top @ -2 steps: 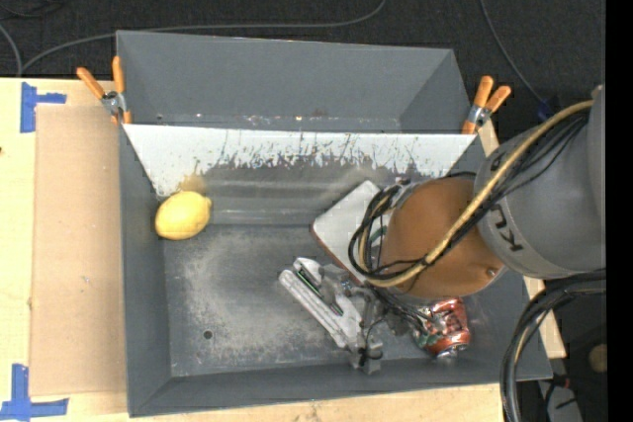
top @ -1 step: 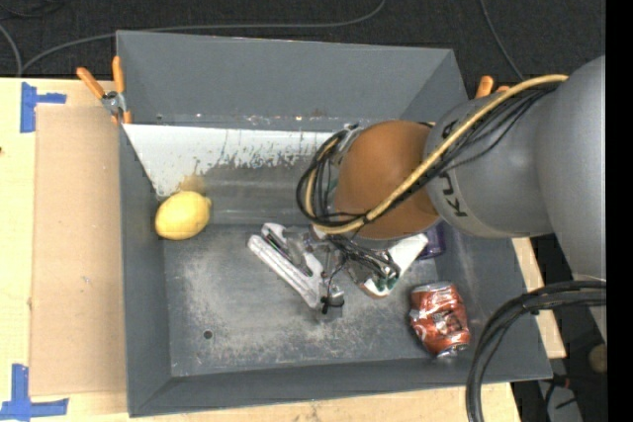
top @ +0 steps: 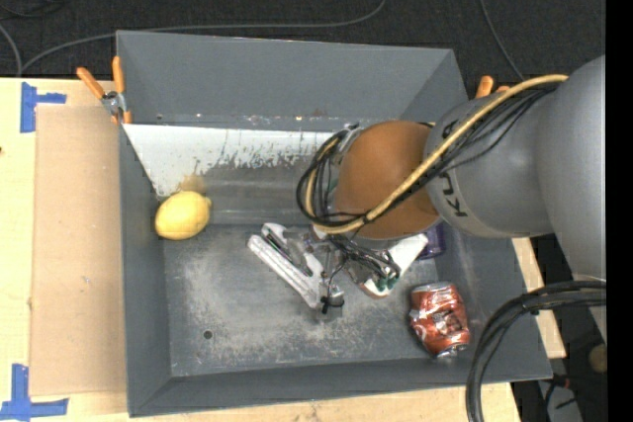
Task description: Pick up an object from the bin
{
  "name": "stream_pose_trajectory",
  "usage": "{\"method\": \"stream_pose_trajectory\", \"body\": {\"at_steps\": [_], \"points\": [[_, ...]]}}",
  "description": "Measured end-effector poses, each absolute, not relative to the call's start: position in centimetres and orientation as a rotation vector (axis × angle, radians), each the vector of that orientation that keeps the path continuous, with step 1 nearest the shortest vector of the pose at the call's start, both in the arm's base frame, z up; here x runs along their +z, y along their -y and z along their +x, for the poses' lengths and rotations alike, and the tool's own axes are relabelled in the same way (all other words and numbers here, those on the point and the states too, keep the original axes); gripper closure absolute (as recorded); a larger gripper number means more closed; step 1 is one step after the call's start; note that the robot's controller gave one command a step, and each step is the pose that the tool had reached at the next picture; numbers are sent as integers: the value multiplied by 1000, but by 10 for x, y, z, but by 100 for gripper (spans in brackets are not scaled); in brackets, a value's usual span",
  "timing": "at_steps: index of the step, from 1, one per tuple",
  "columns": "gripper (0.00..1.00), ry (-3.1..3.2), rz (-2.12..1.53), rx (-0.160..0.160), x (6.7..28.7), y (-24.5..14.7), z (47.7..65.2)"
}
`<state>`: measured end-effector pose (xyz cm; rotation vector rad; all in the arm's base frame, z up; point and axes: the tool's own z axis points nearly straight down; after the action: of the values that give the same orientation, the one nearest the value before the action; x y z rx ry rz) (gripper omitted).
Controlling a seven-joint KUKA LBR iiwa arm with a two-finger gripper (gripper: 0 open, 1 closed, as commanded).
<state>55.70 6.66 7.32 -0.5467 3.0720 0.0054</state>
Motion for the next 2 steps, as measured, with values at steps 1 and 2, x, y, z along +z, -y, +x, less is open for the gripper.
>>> {"method": "stream_pose_trajectory", "body": {"at_steps": [1, 2], "points": [[100, -3082, -545, 6, 91, -66, 554], [100, -3081, -547, 7, 137, -67, 555]]}}
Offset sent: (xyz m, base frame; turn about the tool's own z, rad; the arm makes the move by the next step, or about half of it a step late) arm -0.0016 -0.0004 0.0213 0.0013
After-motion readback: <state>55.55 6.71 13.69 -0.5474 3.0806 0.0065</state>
